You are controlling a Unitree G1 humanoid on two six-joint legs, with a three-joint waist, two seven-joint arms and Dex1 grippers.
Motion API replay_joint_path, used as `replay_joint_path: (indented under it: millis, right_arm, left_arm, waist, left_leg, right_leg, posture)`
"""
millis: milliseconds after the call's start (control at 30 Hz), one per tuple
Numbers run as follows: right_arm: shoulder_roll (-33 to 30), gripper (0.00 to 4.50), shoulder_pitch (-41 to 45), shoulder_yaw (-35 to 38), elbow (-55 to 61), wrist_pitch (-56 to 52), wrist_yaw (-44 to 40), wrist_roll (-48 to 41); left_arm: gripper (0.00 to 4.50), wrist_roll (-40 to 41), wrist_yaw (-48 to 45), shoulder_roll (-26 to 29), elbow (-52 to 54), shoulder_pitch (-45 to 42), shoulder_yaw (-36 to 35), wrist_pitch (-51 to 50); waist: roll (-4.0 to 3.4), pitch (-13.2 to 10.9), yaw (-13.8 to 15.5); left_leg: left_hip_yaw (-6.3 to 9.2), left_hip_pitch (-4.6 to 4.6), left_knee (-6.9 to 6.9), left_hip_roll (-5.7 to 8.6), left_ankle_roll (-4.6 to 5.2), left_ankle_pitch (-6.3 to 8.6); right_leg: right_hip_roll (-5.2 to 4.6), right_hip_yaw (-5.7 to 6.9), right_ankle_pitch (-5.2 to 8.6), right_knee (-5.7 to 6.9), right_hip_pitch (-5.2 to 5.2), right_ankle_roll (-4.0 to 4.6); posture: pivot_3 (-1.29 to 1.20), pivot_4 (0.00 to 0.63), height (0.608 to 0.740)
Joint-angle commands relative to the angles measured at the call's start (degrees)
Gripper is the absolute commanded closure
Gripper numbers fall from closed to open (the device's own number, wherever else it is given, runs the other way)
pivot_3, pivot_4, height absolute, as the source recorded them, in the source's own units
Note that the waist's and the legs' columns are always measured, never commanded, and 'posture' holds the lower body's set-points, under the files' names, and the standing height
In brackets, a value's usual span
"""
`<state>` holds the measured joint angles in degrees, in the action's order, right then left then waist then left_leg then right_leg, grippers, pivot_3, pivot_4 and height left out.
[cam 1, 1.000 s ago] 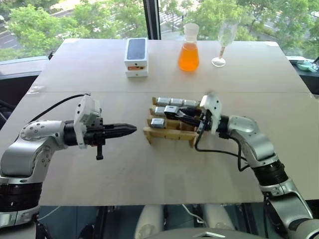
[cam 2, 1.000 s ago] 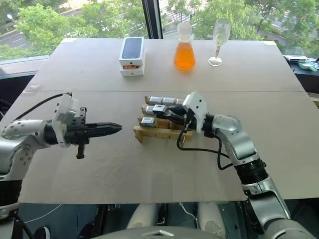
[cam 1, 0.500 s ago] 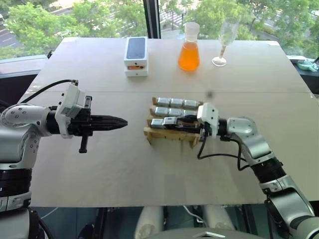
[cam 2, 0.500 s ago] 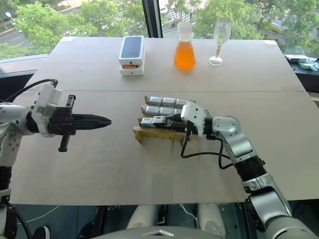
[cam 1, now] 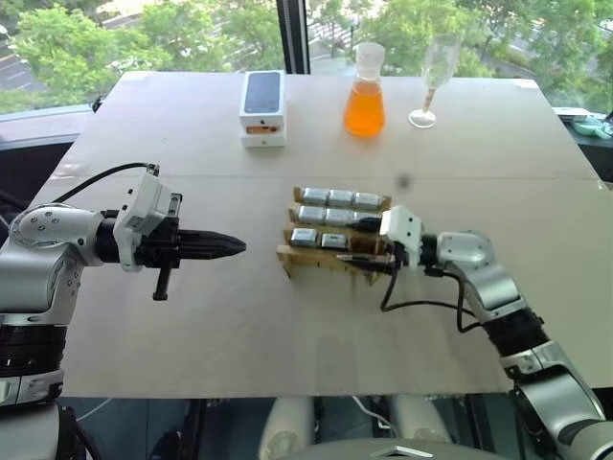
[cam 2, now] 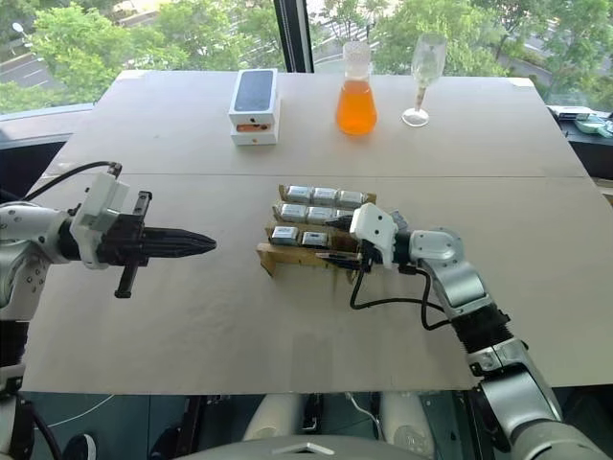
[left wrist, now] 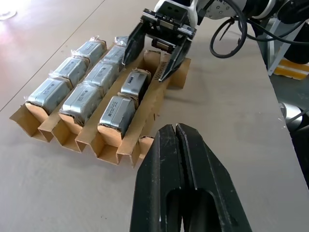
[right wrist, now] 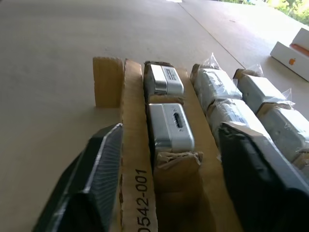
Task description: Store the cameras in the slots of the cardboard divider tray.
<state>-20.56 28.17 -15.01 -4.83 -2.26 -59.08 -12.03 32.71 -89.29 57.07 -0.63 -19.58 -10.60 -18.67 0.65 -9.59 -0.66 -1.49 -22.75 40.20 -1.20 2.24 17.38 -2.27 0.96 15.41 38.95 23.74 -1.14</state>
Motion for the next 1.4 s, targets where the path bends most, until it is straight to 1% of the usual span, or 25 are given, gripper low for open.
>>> replay_joint_path:
  millis: [33, 133, 233, 333, 367, 400, 433, 467, 500, 533, 633, 767, 833, 933, 1067, 1200, 1300, 1333, 1367, 1400]
  right_arm:
    - [-2.03, 1.4, -1.57, 3.86, 12.12, -6.31, 1.34, -5.31]
    - [-2.98, 1.4, -3.25, 8.21, 17.22, -9.93, 5.26, -8.06]
    - [-7.42, 1.4, -5.49, 12.87, 17.37, -12.25, 5.83, -8.66]
    - [-13.92, 1.4, -7.36, 16.04, 9.85, -11.65, 5.42, -5.64]
    - [-15.31, 1.4, -7.38, 15.98, 7.06, -10.04, 6.53, -3.3]
    - [-15.34, 1.4, -7.67, 16.21, 5.06, -8.69, 7.44, -2.53]
    - [-14.71, 0.87, -8.06, 16.37, 4.06, -8.93, 9.09, -2.27]
    - [-13.55, 0.5, -8.84, 16.47, 2.91, -8.01, 11.05, -1.47]
    - [-12.33, 0.22, -9.72, 16.5, 2.37, -8.54, 13.12, -0.95]
    - [-11.2, 0.05, -10.45, 16.46, 1.76, -9.11, 15.66, 0.1]
    - [-7.16, 0.05, -12.46, 16.88, 1.72, -8.19, 21.27, 1.6]
    - [-2.21, 0.05, -14.33, 15.93, 4.05, -9.38, 24.11, 0.64]
    - [-0.19, 0.05, -14.02, 15.01, 3.45, -8.87, 25.81, 1.78]
    - [1.0, 0.05, -13.6, 13.44, 2.62, -7.3, 25.87, 3.2]
    - [2.84, 0.05, -12.27, 11.77, 1.05, -6.8, 27.9, 5.06]
    - [4.0, 0.05, -10.61, 13.36, -1.77, -5.86, 31.06, 5.74]
    - [3.77, 0.05, -10.42, 14.26, -2.39, -5.3, 31.62, 5.1]
    - [3.83, 0.58, -10.66, 14.66, -2.29, -5.05, 31.77, 4.69]
    - [3.8, 0.86, -10.89, 14.86, -2.17, -4.89, 31.7, 4.48]
    - [3.63, 1.34, -11.16, 14.92, -2.02, -4.67, 31.55, 4.5]
  left_arm:
    - [4.5, 0.81, -0.26, -0.24, 1.51, -0.47, -0.01, 0.27]
    - [4.5, 1.44, 0.95, -1.29, 2.67, -1.19, 0.06, -0.47]
    - [4.5, 2.5, 0.93, -1.64, 5.22, -1.2, 0.16, -1.61]
    - [4.5, 1.82, 1.97, -2.47, 6.65, -2.83, 1.42, -1.37]
    - [4.5, 1.26, 2.82, -2.95, 6.57, -3.75, 1.91, -1.23]
    - [4.5, 1.25, 3.63, -3.49, 6.59, -4.81, 2.29, -1.53]
    - [4.5, 1.96, 3.97, -3.8, 6.93, -5.45, 2.29, -2.21]
    - [4.5, 3.06, 4.12, -3.88, 7.72, -5.77, 2.15, -3.38]
    - [4.5, 4.02, 3.91, -3.75, 8.5, -5.69, 1.89, -4.22]
    - [4.5, 4.71, 3.69, -3.54, 9.2, -5.41, 1.62, -4.93]
    - [4.5, 4.82, 3.96, -3.11, 10.16, -4.8, 1.33, -5.51]
    - [4.5, 4.58, 4.85, -3.39, 9.93, -5.89, 1.41, -6.06]
    - [4.5, 4.27, 5.52, -3.58, 9.56, -7.11, 2.04, -6.51]
    - [4.5, 4.05, 6.35, -2.99, 9.37, -8.56, 3.09, -8.84]
    - [4.5, 3.97, 8.75, -3.82, 8.48, -11.28, 3.63, -10.94]
    - [4.5, 3.57, 8.51, -3.17, 8.67, -11.23, 4.23, -11.28]
    - [4.5, 3.6, 8.26, -2.65, 9.14, -11.07, 4.21, -11.69]
    - [4.5, 3.64, 7.9, -2.74, 9.25, -11.09, 4.12, -11.17]
    - [4.5, 3.8, 7.59, -2.9, 9.26, -11.13, 4.04, -10.83]
    - [4.5, 3.96, 7.42, -2.95, 9.23, -11.11, 4.03, -10.9]
  waist:
    - [0.0, 0.0, 0.03]
    - [0.0, 0.0, 0.11]
    - [0.02, 0.01, 0.36]
    - [0.02, 0.01, 0.68]
    - [0.02, 0.0, 0.66]
    - [0.02, 0.0, 0.66]
    - [0.03, 0.0, 0.59]
    - [0.02, 0.0, 0.42]
    - [0.04, 0.01, 0.0]
    - [0.04, 0.01, -0.14]
    - [0.01, 0.0, -0.35]
    - [-0.01, -0.01, -0.17]
    - [0.0, -0.01, -0.09]
    - [-0.01, -0.01, 0.14]
    - [0.0, -0.01, 0.0]
    - [-0.01, -0.01, -0.25]
    - [-0.01, -0.01, -0.1]
    - [0.0, -0.01, 0.0]
    - [0.0, -0.01, 0.06]
    - [0.0, -0.01, 0.06]
  left_leg:
    - [0.01, -0.01, 0.0, 0.0, 0.0, 0.0]
    - [0.03, -0.01, 0.0, 0.0, 0.01, 0.0]
    - [0.05, -0.01, 0.01, 0.01, 0.01, 0.01]
    - [0.05, -0.01, 0.01, 0.07, 0.02, 0.01]
    - [0.04, -0.01, 0.01, 0.1, 0.04, 0.02]
    - [0.03, 0.0, 0.01, 0.1, 0.04, 0.02]
    - [0.03, 0.01, 0.01, 0.1, 0.05, 0.02]
    - [0.03, 0.0, 0.01, 0.04, 0.05, 0.02]
    - [0.03, 0.01, 0.01, 0.01, 0.03, 0.01]
    - [0.03, 0.01, 0.0, -0.07, 0.02, 0.01]
    - [0.11, 0.02, -0.04, -0.08, -0.02, -0.01]
    - [0.07, 0.02, -0.02, -0.02, -0.02, -0.01]
    - [0.08, 0.03, -0.01, 0.0, -0.01, 0.0]
    - [0.1, 0.04, 0.0, 0.03, -0.01, -0.01]
    - [0.09, 0.04, 0.01, 0.04, -0.02, -0.01]
    - [0.09, 0.05, 0.0, 0.03, -0.04, -0.02]
    - [0.08, 0.05, 0.0, 0.03, -0.04, -0.02]
    - [0.09, 0.05, 0.0, 0.04, -0.04, -0.02]
    - [0.09, 0.05, 0.0, 0.04, -0.04, -0.02]
    - [0.08, 0.05, 0.0, 0.05, -0.04, -0.02]
  right_leg:
    - [-0.02, 0.0, 0.0, 0.0, 0.0, 0.0]
    - [-0.15, 0.04, 0.0, 0.01, -0.01, 0.0]
    - [-0.16, 0.08, -0.01, 0.03, -0.02, -0.01]
    - [-0.2, 0.09, -0.01, 0.0, -0.04, -0.01]
    - [-0.17, 0.1, -0.01, 0.0, -0.05, -0.02]
    - [-0.16, 0.08, -0.01, 0.01, -0.05, -0.02]
    - [0.01, 0.07, -0.01, 0.02, -0.05, -0.02]
    - [0.07, 0.05, -0.01, 0.02, -0.04, -0.02]
    - [0.12, 0.02, -0.01, 0.06, -0.02, -0.01]
    - [0.13, -0.01, -0.01, 0.04, -0.01, -0.01]
    - [0.15, -0.2, -0.01, 0.04, 0.05, 0.0]
    - [0.23, -0.24, -0.02, 0.05, 0.06, -0.03]
    - [0.23, -0.23, -0.04, 0.05, 0.04, -0.06]
    - [0.24, -0.21, -0.05, 0.06, 0.03, -0.07]
    - [0.26, -0.22, -0.05, 0.04, 0.02, -0.07]
    - [0.29, -0.25, -0.05, 0.04, 0.04, -0.07]
    - [0.27, -0.24, -0.05, 0.04, 0.03, -0.07]
    - [0.27, -0.24, -0.05, 0.04, 0.03, -0.07]
    - [0.26, -0.23, -0.05, 0.04, 0.03, -0.07]
    - [0.26, -0.23, -0.05, 0.04, 0.03, -0.07]
  posture:
    - [0.0, 0.15, 0.74]
    - [0.0, 0.15, 0.74]
    - [0.0, 0.15, 0.74]
    - [0.0, 0.15, 0.74]
    - [0.0, 0.15, 0.74]
    - [0.0, 0.15, 0.74]
    - [0.0, 0.15, 0.74]
    - [0.0, 0.15, 0.74]
    - [0.0, 0.15, 0.74]
    - [0.0, 0.15, 0.74]
    - [0.0, 0.15, 0.74]
    - [0.0, 0.15, 0.74]
    - [0.0, 0.15, 0.74]
    - [0.0, 0.15, 0.74]
    - [0.0, 0.15, 0.74]
    - [0.0, 0.15, 0.74]
    - [0.0, 0.15, 0.74]
    - [0.0, 0.15, 0.74]
    - [0.0, 0.15, 0.74]
    - [0.0, 0.15, 0.74]
